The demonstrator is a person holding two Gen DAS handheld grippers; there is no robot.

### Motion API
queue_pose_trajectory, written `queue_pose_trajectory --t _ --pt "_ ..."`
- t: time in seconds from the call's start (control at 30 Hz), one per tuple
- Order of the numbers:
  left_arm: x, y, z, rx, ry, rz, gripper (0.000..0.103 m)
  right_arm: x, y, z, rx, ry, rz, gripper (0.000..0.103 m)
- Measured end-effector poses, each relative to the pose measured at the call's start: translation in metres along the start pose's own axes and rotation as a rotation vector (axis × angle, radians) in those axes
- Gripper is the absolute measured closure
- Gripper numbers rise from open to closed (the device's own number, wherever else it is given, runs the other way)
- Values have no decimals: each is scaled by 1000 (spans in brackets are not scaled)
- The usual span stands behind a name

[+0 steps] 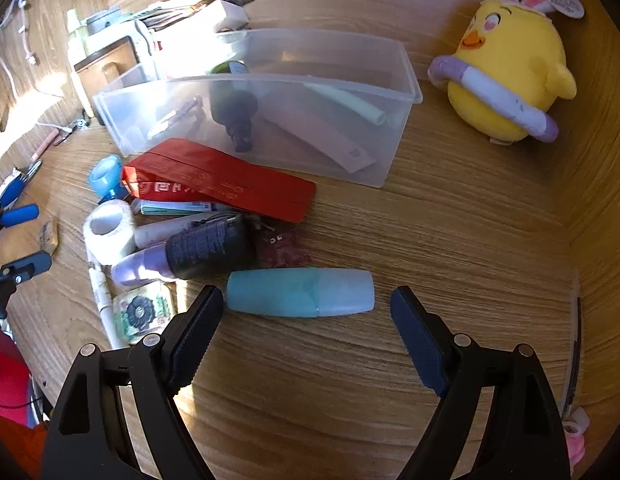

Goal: Organize objects
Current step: 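Grasp the white eraser with the left tool while the right tool grasps the mint-green bottle, then carry the eraser and mint-green bottle into the clear box and release them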

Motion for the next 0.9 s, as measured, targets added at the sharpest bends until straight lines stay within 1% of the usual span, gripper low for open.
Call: queue_pose_trajectory --t 0.07,0.13,0.17,0.2,0.23,0.27,0.33,0.43,0.5,0.6,0.73,0.9 --pt "1 0 0 6 -10 -4 13 1 -1 -1 -1 2 -6 19" --pt "1 -1 1 19 -19 -16 25 1 0 -2 -5 3 2 19" --pt "2 -1 1 21 -24 -16 27 2 1 -2 -7 2 5 19" --pt "3 -1 1 23 -28 -16 31 2 1 -3 -5 1 7 21" --pt "3 -1 1 26 -32 -18 38 2 2 -2 -7 -1 11 21" --pt "3 -1 1 31 -36 -23 42 3 2 -2 -7 -2 13 22" --pt "3 -3 2 38 -40 -39 64 3 2 -1 -10 -16 17 31" --pt "2 -8 3 21 -37 -44 63 5 1 1 -20 -33 15 32" --pt "2 -11 2 28 -36 -51 63 7 0 5 -26 -57 15 32" --pt "6 -13 4 16 -42 -37 63 7 -1 9 -30 -78 9 32" --pt "17 -15 10 15 -77 -18 63 8 -5 20 -2 -114 -25 32" --pt "38 -18 17 12 -135 5 63 14 -12 35 8 -156 -44 32"
Point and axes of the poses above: each gripper's, at about its wrist camera, not at the fingertips, and z roughly against the way its jaws point, y to its left, x to its top, the point moved 6 cm from there along -z, roughly the way its jaws point, and after that the axes turned 4 degrees about z, right-handed, at the moved point
